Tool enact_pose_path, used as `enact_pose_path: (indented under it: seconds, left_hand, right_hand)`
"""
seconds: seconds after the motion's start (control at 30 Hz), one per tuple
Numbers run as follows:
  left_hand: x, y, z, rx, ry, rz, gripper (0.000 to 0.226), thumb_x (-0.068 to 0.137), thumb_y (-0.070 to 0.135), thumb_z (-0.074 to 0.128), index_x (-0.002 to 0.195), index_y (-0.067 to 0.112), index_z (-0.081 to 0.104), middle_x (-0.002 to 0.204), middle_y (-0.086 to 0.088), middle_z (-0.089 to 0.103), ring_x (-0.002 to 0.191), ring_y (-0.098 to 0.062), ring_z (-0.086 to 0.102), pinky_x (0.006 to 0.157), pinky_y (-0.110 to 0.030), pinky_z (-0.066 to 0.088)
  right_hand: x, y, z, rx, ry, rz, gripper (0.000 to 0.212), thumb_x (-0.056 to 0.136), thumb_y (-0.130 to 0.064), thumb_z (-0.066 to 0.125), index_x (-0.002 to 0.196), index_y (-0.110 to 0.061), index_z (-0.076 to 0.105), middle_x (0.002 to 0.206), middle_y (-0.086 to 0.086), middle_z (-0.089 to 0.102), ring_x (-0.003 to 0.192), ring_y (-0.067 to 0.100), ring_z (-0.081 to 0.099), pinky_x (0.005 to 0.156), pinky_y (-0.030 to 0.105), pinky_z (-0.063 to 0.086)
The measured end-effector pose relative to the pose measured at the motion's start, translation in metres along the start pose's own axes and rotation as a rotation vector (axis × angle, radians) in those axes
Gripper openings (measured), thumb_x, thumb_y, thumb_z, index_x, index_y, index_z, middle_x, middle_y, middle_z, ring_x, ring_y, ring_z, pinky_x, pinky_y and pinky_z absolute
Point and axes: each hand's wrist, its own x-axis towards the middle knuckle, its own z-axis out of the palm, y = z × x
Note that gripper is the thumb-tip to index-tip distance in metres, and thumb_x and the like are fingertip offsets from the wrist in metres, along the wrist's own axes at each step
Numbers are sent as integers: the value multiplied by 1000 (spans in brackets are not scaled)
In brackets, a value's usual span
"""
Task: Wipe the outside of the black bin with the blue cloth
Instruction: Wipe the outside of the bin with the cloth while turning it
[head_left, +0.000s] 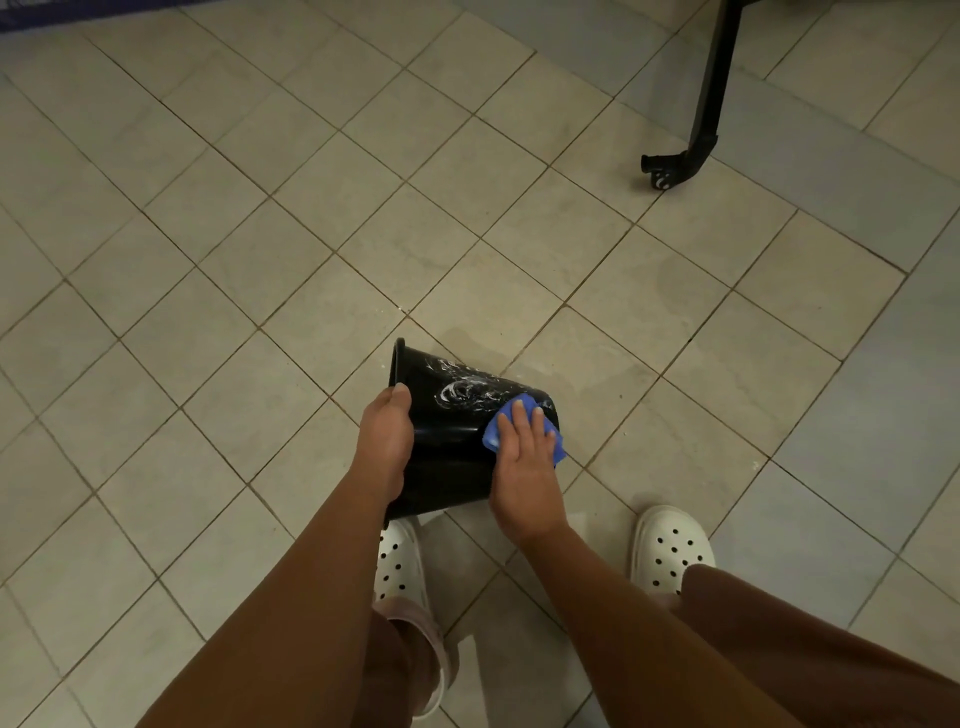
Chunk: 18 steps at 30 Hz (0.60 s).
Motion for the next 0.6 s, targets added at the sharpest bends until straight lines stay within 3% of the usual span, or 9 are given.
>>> enact_pose_path:
  seconds: [0.1, 0.2, 0.33, 0.5, 0.6]
  left_hand:
    - [0, -1, -1, -8, 6, -2, 34, 104, 32, 36, 112, 12, 63, 107, -14, 66, 101, -31, 62, 87, -44, 49]
    - [1, 0, 0, -12, -1, 17, 30, 105, 31, 37, 99, 15, 62, 98, -11, 64, 97, -30, 61, 79, -39, 46]
    - [1, 1, -3, -3, -7, 37, 29, 105, 31, 38, 95, 16, 61, 94, -9, 63, 92, -28, 60, 69, -33, 43]
    - [0, 0, -5, -11, -26, 39, 26, 104, 30, 39, 97, 18, 62, 95, -9, 65, 94, -29, 61, 72, -36, 45]
    - [0, 1, -8, -14, -57, 21, 25, 104, 31, 41, 99, 18, 62, 101, -12, 65, 96, -30, 61, 76, -38, 47]
  right_hand:
    - [8, 9, -6, 30, -24, 44, 60, 91, 1, 44, 145, -4, 20, 155, 17, 11, 143, 30, -3, 115, 42, -3]
    - [4, 15, -9, 52, -4, 141, 60, 88, 6, 46, 144, -1, 23, 153, 20, 15, 143, 33, 6, 117, 48, 11]
    - [-3, 7, -3, 93, 43, 43, 57, 82, 10, 55, 136, 2, 39, 146, 22, 33, 138, 38, 23, 111, 54, 22]
    - [15, 12, -9, 150, 30, 51, 55, 88, 5, 41, 142, -4, 31, 151, 14, 27, 143, 28, 13, 117, 42, 3]
    - [16, 20, -15, 84, 35, 60, 54, 85, -2, 49, 139, -6, 38, 150, 14, 30, 141, 34, 17, 114, 48, 5]
